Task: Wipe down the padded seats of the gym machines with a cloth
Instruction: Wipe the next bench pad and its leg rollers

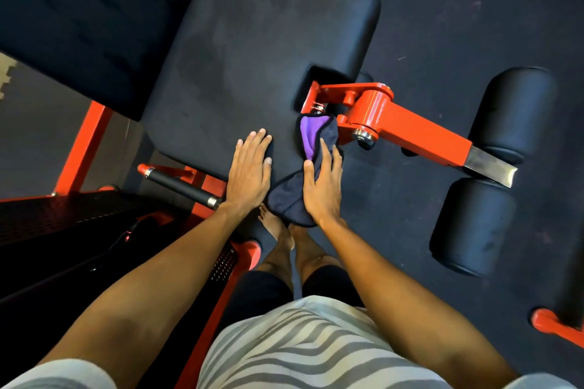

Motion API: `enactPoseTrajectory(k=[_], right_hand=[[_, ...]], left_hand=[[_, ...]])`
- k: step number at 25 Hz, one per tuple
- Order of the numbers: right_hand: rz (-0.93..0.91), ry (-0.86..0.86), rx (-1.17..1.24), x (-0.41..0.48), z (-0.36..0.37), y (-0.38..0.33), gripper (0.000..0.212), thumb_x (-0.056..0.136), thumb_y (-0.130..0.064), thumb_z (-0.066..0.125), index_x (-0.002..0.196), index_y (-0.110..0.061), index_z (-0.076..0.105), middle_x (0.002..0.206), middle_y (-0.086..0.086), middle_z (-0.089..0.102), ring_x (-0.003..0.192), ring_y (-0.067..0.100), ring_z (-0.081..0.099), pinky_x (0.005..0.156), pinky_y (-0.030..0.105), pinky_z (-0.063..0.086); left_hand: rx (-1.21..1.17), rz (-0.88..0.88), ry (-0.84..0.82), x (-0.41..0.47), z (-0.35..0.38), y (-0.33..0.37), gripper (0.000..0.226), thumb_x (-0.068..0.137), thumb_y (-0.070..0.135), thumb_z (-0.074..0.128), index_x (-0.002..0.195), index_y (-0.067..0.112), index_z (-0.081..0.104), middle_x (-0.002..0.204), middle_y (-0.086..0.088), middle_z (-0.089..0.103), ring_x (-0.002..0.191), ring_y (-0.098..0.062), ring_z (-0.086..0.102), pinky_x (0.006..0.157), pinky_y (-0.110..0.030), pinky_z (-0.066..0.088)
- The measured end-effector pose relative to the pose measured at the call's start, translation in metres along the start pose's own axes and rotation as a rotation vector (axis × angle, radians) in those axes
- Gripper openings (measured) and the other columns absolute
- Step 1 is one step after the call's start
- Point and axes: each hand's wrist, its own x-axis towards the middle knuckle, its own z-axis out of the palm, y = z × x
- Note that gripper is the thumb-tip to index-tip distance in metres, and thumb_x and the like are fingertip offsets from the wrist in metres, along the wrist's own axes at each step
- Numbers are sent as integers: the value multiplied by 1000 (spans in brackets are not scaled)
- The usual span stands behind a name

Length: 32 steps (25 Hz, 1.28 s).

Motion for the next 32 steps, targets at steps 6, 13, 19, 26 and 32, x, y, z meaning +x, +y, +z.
enactPoseTrajectory(k=[6,13,19,26,32], right_hand=[[-370,55,-612,34,8,-29,52,102,-42,45,152,-31,46,167,6,26,156,38,7,123,63,8],[-724,-205,-919,59,61,-83,50,104,-45,42,152,-30,47,165,5,33,156,35,12,123,64,2],[-851,-363,-1067,67,108,-117,51,106,-47,32,156,-35,38,168,3,25,157,35,5,122,65,-2],[-898,-478,-1119,95,191,-175,52,108,-45,29,158,-35,32,169,2,19,157,34,0,122,65,-5],[-970,-477,-1118,94,171,-149,54,109,-43,27,160,-25,29,168,0,25,158,30,3,124,60,-2]], left_hand=[[-69,-119,71,-1,-3,-12,48,105,17,41,153,9,39,164,-6,30,154,-19,21,128,-37,7],[-99,-436,232,-20,-12,-53,49,104,17,41,152,10,40,163,-5,32,153,-19,22,127,-32,4],[-182,-565,321,-34,-18,-75,53,105,16,43,156,10,34,165,-4,28,154,-16,17,127,-33,12],[-272,-625,410,-30,-14,-82,50,105,10,38,155,6,36,164,-7,29,154,-18,19,126,-32,14],[-220,-629,352,-34,-14,-85,50,105,10,38,155,7,37,164,-6,29,154,-17,18,127,-31,13]])
